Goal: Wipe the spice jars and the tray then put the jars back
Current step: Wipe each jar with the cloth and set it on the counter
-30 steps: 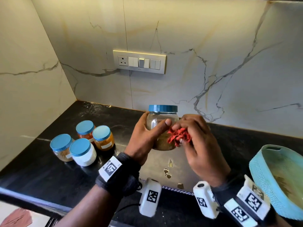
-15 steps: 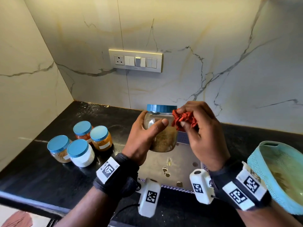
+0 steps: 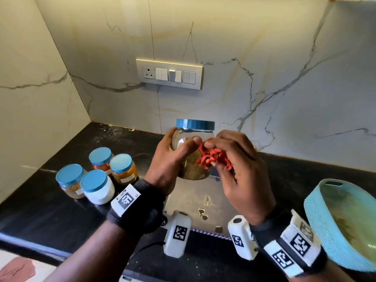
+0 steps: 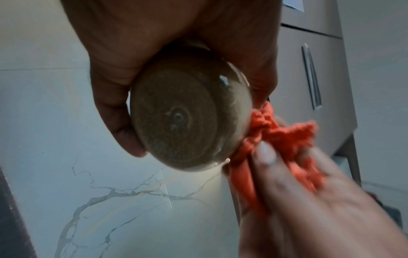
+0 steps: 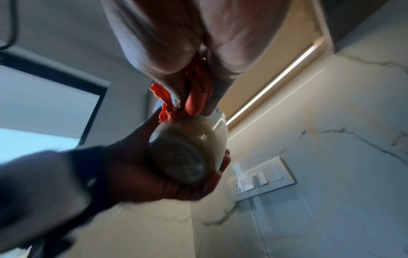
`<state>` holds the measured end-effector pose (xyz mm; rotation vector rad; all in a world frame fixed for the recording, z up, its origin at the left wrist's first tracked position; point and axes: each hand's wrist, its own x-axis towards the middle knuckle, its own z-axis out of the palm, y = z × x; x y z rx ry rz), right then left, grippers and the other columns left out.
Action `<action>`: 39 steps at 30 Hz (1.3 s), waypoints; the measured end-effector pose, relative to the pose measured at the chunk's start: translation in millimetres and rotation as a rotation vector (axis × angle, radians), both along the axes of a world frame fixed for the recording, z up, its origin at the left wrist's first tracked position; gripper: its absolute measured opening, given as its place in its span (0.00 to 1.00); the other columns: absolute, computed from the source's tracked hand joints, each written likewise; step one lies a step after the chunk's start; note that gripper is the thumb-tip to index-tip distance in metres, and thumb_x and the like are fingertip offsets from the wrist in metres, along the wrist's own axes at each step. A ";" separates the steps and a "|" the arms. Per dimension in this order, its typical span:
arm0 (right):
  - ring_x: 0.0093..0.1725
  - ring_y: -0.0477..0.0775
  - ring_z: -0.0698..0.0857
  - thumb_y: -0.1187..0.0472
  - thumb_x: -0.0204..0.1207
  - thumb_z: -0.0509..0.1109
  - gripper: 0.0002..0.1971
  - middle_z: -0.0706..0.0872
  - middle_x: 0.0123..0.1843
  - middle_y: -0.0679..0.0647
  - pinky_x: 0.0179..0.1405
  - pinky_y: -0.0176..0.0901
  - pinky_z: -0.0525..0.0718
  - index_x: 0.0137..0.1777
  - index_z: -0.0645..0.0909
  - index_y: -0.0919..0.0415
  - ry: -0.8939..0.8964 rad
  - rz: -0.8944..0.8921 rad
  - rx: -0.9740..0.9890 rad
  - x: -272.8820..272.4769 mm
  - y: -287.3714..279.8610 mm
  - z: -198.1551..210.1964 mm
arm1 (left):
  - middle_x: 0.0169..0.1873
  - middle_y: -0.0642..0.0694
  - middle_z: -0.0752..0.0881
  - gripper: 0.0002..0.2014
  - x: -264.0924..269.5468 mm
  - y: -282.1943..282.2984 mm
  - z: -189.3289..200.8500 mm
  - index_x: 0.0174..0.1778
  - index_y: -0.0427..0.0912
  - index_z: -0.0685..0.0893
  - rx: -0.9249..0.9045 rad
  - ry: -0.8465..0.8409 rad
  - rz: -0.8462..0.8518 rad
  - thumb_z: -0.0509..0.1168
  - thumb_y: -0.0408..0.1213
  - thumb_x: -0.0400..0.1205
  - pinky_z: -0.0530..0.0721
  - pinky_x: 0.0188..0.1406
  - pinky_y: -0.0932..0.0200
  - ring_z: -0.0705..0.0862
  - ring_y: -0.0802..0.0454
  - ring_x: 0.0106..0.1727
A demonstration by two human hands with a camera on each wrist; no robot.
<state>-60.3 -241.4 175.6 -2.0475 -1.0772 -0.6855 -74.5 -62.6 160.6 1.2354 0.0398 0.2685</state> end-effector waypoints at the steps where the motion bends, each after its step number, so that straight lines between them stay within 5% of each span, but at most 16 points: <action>1: 0.67 0.52 0.81 0.70 0.75 0.70 0.16 0.82 0.65 0.56 0.75 0.31 0.71 0.63 0.85 0.63 -0.039 0.007 -0.043 -9.0 1.5 -6.4 | 0.52 0.36 0.90 0.33 0.6 3.2 0.4 0.65 0.35 0.81 -0.029 -0.001 0.006 0.78 0.49 0.68 0.90 0.49 0.46 0.91 0.40 0.53; 4: 0.62 0.53 0.83 0.68 0.76 0.69 0.14 0.85 0.62 0.55 0.73 0.25 0.68 0.60 0.87 0.61 -0.130 0.012 -0.126 -17.4 0.7 -18.0 | 0.56 0.33 0.89 0.35 -0.7 7.7 -3.8 0.69 0.31 0.79 -0.085 -0.001 -0.002 0.77 0.48 0.71 0.89 0.50 0.49 0.89 0.40 0.54; 7: 0.65 0.54 0.82 0.74 0.74 0.72 0.16 0.83 0.63 0.58 0.71 0.34 0.76 0.61 0.83 0.63 -0.018 0.004 0.013 8.2 -0.6 -6.8 | 0.62 0.30 0.88 0.36 -3.2 2.6 -6.4 0.72 0.32 0.78 -0.083 0.008 -0.035 0.77 0.48 0.71 0.89 0.57 0.38 0.89 0.36 0.59; 12: 0.65 0.51 0.82 0.71 0.74 0.72 0.14 0.84 0.61 0.60 0.70 0.31 0.75 0.59 0.85 0.69 0.046 0.046 0.148 25.8 -0.9 11.4 | 0.66 0.24 0.84 0.40 -1.5 2.8 -1.7 0.73 0.31 0.77 -0.104 -0.020 -0.072 0.80 0.49 0.69 0.85 0.66 0.30 0.86 0.32 0.63; 15: 0.65 0.51 0.83 0.75 0.72 0.75 0.16 0.84 0.61 0.57 0.70 0.38 0.78 0.59 0.87 0.65 0.017 0.108 0.018 1.8 -0.1 -6.5 | 0.64 0.21 0.82 0.48 -0.6 14.0 -1.2 0.76 0.30 0.75 -0.186 -0.011 -0.075 0.83 0.56 0.68 0.87 0.58 0.34 0.84 0.29 0.62; 18: 0.65 0.55 0.84 0.76 0.73 0.74 0.16 0.84 0.62 0.56 0.69 0.45 0.81 0.60 0.88 0.64 0.001 0.120 0.001 -4.2 0.0 -15.5 | 0.60 0.32 0.86 0.38 -5.5 15.3 -4.6 0.68 0.42 0.85 -0.241 -0.009 -0.139 0.84 0.58 0.66 0.90 0.48 0.45 0.88 0.36 0.58; 20: 0.64 0.56 0.84 0.72 0.75 0.72 0.14 0.84 0.61 0.57 0.69 0.45 0.80 0.60 0.88 0.64 -0.021 0.126 -0.005 -1.5 1.3 -12.1 | 0.61 0.34 0.87 0.41 -6.7 14.6 -9.1 0.70 0.42 0.82 -0.289 0.006 -0.144 0.84 0.59 0.65 0.91 0.49 0.44 0.89 0.38 0.60; 22: 0.62 0.57 0.85 0.71 0.76 0.73 0.13 0.86 0.61 0.58 0.67 0.46 0.82 0.59 0.89 0.63 -0.087 0.105 -0.072 -1.1 3.6 -11.0 | 0.66 0.28 0.84 0.44 -6.9 16.4 -12.6 0.76 0.34 0.76 -0.285 0.014 -0.130 0.81 0.58 0.71 0.90 0.55 0.43 0.86 0.35 0.63; 25: 0.59 0.57 0.86 0.68 0.79 0.73 0.11 0.87 0.60 0.57 0.59 0.47 0.86 0.59 0.90 0.60 -0.198 0.064 -0.183 -3.1 4.4 -19.0 | 0.70 0.21 0.79 0.31 -7.5 20.3 -17.3 0.78 0.32 0.74 -0.159 0.049 -0.145 0.64 0.51 0.85 0.86 0.50 0.44 0.83 0.32 0.63; 27: 0.60 0.56 0.84 0.66 0.82 0.70 0.11 0.85 0.61 0.56 0.59 0.48 0.86 0.60 0.90 0.59 -0.226 0.105 -0.204 -3.7 4.5 -22.8 | 0.66 0.25 0.83 0.32 -8.9 15.9 -15.2 0.76 0.35 0.76 -0.055 0.067 -0.131 0.68 0.55 0.83 0.87 0.46 0.45 0.86 0.35 0.59; 29: 0.61 0.56 0.84 0.66 0.82 0.70 0.11 0.84 0.63 0.54 0.61 0.48 0.86 0.61 0.89 0.58 -0.259 0.126 -0.218 -1.7 4.2 -22.2 | 0.60 0.32 0.89 0.42 -8.3 9.5 -15.4 0.72 0.37 0.78 0.026 0.064 -0.069 0.79 0.62 0.71 0.90 0.52 0.41 0.90 0.35 0.59; 32: 0.61 0.57 0.85 0.74 0.74 0.76 0.17 0.86 0.61 0.57 0.61 0.51 0.85 0.61 0.89 0.61 -0.173 0.093 -0.137 11.5 2.8 -12.1 | 0.62 0.33 0.89 0.48 -6.8 1.7 -17.4 0.71 0.39 0.80 0.019 0.069 -0.012 0.84 0.66 0.62 0.88 0.61 0.30 0.89 0.32 0.64; 36: 0.64 0.52 0.83 0.75 0.72 0.77 0.17 0.86 0.60 0.58 0.67 0.45 0.83 0.60 0.87 0.64 0.010 0.003 0.090 27.7 1.4 2.6 | 0.64 0.35 0.89 0.46 -6.2 -0.9 -16.3 0.71 0.40 0.80 -0.019 0.061 -0.041 0.83 0.64 0.63 0.89 0.60 0.32 0.89 0.35 0.65; 39: 0.64 0.54 0.83 0.74 0.72 0.75 0.18 0.84 0.62 0.56 0.65 0.44 0.83 0.61 0.87 0.61 -0.057 0.037 -0.006 7.0 5.4 -5.6 | 0.61 0.30 0.88 0.37 -4.3 2.1 -12.4 0.68 0.34 0.80 -0.103 0.042 0.007 0.79 0.54 0.70 0.89 0.57 0.37 0.88 0.32 0.61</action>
